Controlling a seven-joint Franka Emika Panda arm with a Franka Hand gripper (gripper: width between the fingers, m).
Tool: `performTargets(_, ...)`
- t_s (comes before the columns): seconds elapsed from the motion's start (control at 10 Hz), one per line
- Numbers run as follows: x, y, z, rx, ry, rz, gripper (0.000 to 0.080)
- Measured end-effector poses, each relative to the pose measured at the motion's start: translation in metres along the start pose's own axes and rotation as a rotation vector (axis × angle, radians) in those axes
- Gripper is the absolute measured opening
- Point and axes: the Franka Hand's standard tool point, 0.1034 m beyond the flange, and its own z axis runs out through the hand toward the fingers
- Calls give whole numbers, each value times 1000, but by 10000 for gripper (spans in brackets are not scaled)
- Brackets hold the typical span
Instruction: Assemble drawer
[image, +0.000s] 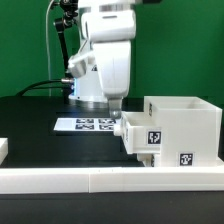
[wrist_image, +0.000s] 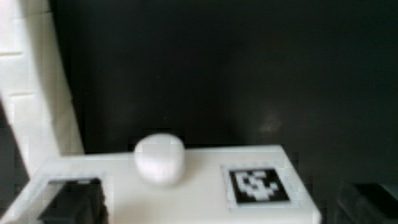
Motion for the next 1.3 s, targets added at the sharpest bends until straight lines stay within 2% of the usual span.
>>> performTargets(0.2,3,17,3,-15,10,-53,649)
performTargets(0.5,0,16,8,-8,30,-108,649)
performTargets(0.6,-11,14,11,-4,86,-103,649)
performTargets(0.7,-20,11,15,13,130,-88,649)
performTargets(1.0,-37,8,25,38,236,-72,649)
performTargets(1.1,-34,9,26,39,234,-55,649)
performTargets(1.3,-17,12,25,39,242,-74,649)
